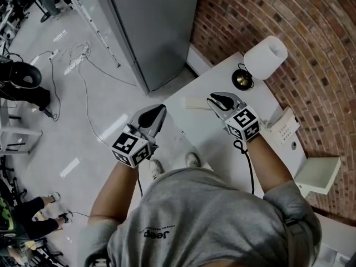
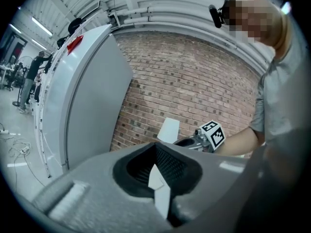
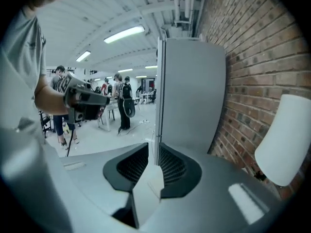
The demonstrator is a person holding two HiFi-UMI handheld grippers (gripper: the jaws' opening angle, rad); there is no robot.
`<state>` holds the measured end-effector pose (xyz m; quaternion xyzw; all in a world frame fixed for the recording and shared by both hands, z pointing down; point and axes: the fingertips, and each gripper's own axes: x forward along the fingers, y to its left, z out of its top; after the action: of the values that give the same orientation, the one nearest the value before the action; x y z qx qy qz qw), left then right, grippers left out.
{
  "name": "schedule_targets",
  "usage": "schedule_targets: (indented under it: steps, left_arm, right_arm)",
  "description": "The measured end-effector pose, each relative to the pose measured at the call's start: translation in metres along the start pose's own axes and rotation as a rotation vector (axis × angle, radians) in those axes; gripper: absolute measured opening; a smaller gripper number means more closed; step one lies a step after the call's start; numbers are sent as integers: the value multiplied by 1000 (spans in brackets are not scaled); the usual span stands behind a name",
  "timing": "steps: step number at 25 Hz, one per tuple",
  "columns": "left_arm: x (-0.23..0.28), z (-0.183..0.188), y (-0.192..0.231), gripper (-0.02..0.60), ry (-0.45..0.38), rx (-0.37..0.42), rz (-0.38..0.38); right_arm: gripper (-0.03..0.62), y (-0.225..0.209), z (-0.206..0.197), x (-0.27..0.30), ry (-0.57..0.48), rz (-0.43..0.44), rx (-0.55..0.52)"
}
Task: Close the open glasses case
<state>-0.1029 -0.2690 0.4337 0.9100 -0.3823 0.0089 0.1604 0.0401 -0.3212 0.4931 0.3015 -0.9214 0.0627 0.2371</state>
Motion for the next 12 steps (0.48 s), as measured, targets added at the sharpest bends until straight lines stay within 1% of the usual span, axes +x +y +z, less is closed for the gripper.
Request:
schedule_targets:
  steps: [2,8,12]
  left_arm:
    - [-4,9,-2,-3,-9,6,-1]
    - [-17,32,-8,-3,-23,29,7]
    - [-25,49,-9,-3,-33,42,15]
  right_arm:
    - [71,0,21,-14,-54,-19,28]
    - [54,6,68,-51,-159,-46,63]
    - [18,8,95,-70,-222,-68,85]
